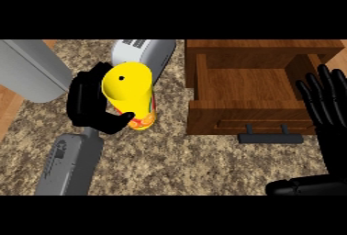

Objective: Pick up the cup, place it into the drawer and close the drawer

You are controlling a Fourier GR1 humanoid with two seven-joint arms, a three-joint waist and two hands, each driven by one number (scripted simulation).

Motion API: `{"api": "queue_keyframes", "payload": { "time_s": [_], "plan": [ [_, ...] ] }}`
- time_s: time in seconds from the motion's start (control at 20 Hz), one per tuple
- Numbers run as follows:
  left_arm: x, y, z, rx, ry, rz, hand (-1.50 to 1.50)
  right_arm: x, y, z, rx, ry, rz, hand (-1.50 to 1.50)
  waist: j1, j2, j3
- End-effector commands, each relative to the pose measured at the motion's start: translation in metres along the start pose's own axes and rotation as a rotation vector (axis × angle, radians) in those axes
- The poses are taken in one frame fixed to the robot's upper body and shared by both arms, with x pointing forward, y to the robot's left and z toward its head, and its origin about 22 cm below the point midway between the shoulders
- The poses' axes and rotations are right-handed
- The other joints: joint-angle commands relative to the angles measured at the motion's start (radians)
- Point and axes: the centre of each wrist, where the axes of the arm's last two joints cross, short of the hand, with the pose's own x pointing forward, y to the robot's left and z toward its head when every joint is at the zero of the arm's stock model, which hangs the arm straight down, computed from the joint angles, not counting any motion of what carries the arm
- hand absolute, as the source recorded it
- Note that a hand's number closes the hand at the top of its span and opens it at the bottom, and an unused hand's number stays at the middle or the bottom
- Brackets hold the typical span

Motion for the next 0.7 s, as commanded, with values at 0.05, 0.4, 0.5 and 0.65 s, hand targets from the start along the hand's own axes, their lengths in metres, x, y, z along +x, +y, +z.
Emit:
{"api": "queue_keyframes", "payload": {
  "time_s": [0.05, 0.4, 0.5, 0.65],
  "plan": [
    [0.031, -0.045, -0.051, -0.029, -0.017, -0.013, 1.50, -0.012, 0.003, -0.001, -0.009, -0.007, 0.009, -1.50, -0.004, 0.002, 0.000],
    [0.028, -0.084, -0.086, -0.038, -0.003, -0.069, 1.50, -0.006, 0.000, -0.017, 0.007, -0.004, -0.007, -1.50, -0.009, 0.004, 0.000],
    [0.022, -0.095, -0.093, -0.054, 0.012, -0.102, 1.50, 0.011, -0.007, 0.000, 0.025, 0.003, -0.005, -1.50, -0.019, 0.003, 0.000],
    [0.020, -0.086, -0.116, -0.052, 0.017, -0.113, 1.50, -0.012, 0.002, -0.010, 0.007, -0.003, -0.003, -1.50, -0.014, 0.006, 0.000]
  ]
}}
